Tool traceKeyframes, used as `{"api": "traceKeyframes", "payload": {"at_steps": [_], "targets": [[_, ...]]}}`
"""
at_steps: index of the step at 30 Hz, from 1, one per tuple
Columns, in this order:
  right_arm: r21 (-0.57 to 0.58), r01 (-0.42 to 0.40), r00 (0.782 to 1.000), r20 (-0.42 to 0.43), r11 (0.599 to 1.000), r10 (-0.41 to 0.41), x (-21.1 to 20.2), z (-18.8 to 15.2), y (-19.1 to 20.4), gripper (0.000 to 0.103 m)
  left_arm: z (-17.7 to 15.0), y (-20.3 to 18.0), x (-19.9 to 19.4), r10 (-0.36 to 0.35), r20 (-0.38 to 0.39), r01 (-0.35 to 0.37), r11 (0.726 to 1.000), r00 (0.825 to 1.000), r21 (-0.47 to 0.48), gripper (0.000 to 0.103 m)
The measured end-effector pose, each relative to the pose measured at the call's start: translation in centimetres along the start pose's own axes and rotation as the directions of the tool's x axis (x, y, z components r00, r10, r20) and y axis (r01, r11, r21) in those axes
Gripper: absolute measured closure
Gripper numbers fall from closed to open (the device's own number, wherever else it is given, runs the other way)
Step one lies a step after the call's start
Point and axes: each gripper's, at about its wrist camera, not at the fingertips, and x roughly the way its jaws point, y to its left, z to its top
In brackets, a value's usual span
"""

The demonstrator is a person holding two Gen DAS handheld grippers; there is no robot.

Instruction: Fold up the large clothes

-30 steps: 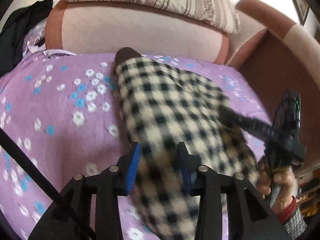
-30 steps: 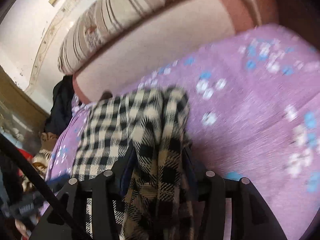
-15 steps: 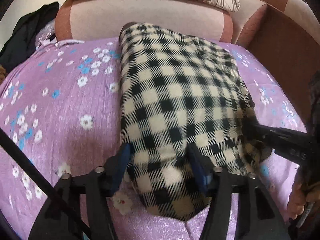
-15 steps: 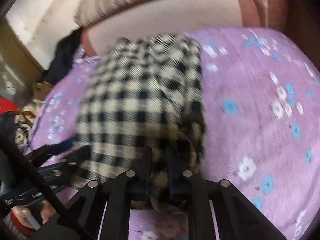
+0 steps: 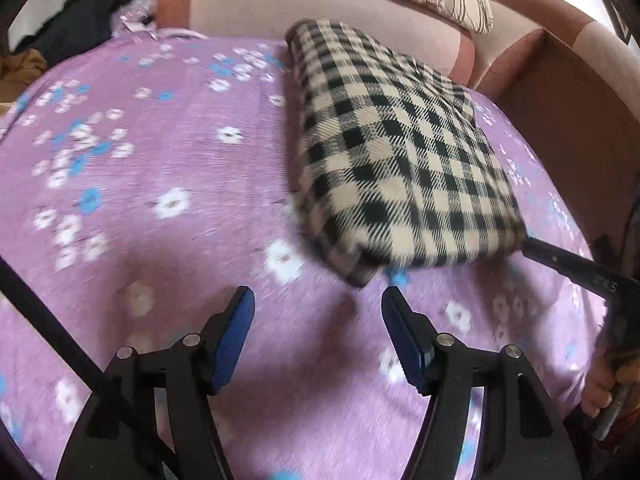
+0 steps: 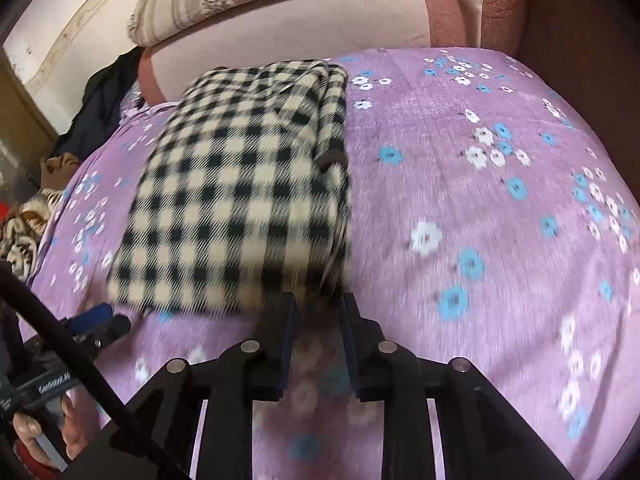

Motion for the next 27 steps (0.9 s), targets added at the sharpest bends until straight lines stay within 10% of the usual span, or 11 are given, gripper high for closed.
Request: {"api": "traceKeyframes", "payload": {"at_steps": [4,10,13,27], "targets": [[-0.014,0.004,0.999,0.040,1.000,-0.003,-2.0,-2.7,1.3,0.070,-1.7,-0.3,-4.7,0.136,0.163,-0.141,0.990,0.977,0.020,0.034],[-0.055,0.032,0.994,0.105,0.998,-0.026,-3.6,-6.1,4.4,0.065,-3.1,-2.7,-12.0,0.290,0.472,-0.339,0.941,0.833,0.018,0.004],[-0.095,0.053,0.991,0.130,0.994,-0.041,-3.8,-7.2,6.2,0.061,-3.4,-3.5,-13.6,0.330,0.505,-0.386,0.922,0.798,0.008,0.004],[-0.111,0.164,0.980,0.130,0.980,-0.149,-1.6,-7.6,7.3,0.055,-3.6,-3.2,-9.1,0.264,0.274,-0.292,0.954,0.925,0.065,0.004]]}}
